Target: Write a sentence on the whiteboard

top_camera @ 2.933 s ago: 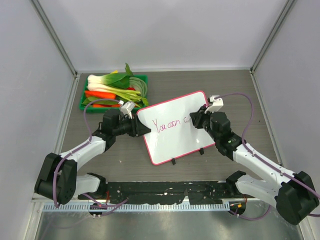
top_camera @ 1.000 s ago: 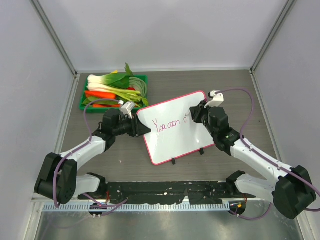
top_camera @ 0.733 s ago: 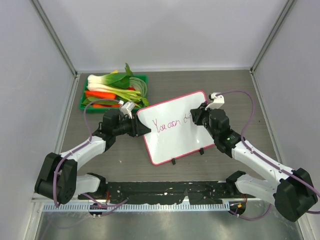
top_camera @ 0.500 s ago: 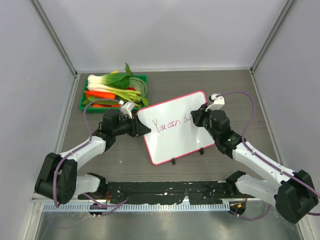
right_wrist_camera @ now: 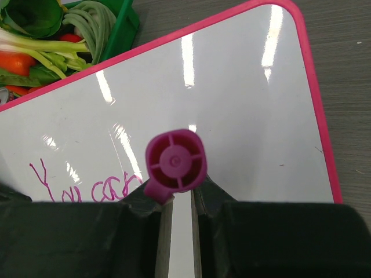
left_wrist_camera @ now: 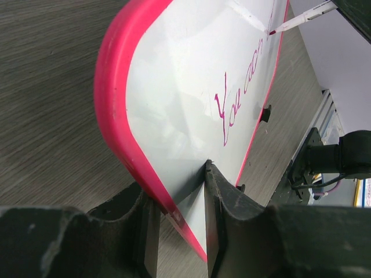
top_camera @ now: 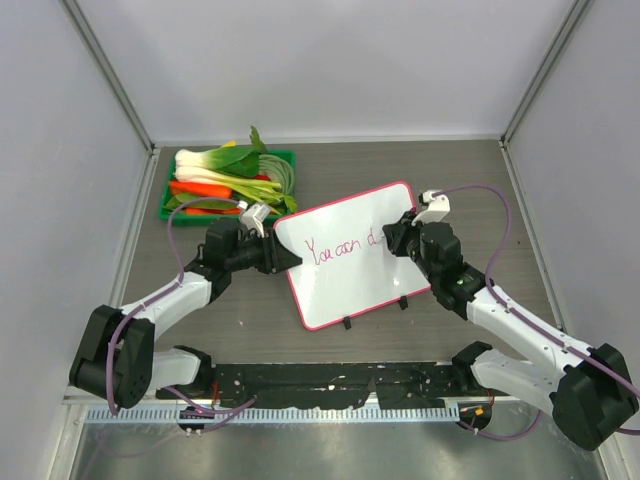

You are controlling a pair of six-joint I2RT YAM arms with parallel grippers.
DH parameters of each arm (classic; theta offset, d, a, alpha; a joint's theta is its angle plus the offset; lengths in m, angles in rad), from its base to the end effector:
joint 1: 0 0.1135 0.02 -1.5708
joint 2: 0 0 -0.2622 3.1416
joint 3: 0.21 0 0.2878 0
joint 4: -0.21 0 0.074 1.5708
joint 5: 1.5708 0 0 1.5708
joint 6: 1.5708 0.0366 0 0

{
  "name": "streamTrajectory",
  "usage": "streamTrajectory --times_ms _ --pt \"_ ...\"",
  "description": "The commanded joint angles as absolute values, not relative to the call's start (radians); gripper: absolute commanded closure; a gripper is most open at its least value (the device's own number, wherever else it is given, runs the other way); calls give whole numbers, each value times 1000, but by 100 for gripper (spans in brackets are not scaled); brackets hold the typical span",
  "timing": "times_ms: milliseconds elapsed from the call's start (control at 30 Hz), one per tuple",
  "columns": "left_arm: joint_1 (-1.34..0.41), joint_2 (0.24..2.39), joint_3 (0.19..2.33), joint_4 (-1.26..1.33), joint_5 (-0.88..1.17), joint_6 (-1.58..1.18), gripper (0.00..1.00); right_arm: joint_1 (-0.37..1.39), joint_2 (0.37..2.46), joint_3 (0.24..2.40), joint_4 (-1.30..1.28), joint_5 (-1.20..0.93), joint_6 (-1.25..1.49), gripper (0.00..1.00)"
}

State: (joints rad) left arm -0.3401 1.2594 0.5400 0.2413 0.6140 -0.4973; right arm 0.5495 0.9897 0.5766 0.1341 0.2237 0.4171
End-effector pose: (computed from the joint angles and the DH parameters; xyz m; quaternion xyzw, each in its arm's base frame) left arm 0.2599 -0.1143 0.1749 0.0926 0.8243 -0.4373 0.3475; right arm 0.2289 0.1306 0.2444 0.0145 0.7963 0.1990 0.5711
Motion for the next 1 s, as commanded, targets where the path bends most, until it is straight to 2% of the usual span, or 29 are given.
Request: streamTrajectory --times_ms 0,967 --pt "-328 1298 509 184 383 -313 100 549 976 572 133 253 410 99" --pt "-328 1299 511 184 383 -313 100 549 1011 675 167 298 385 99"
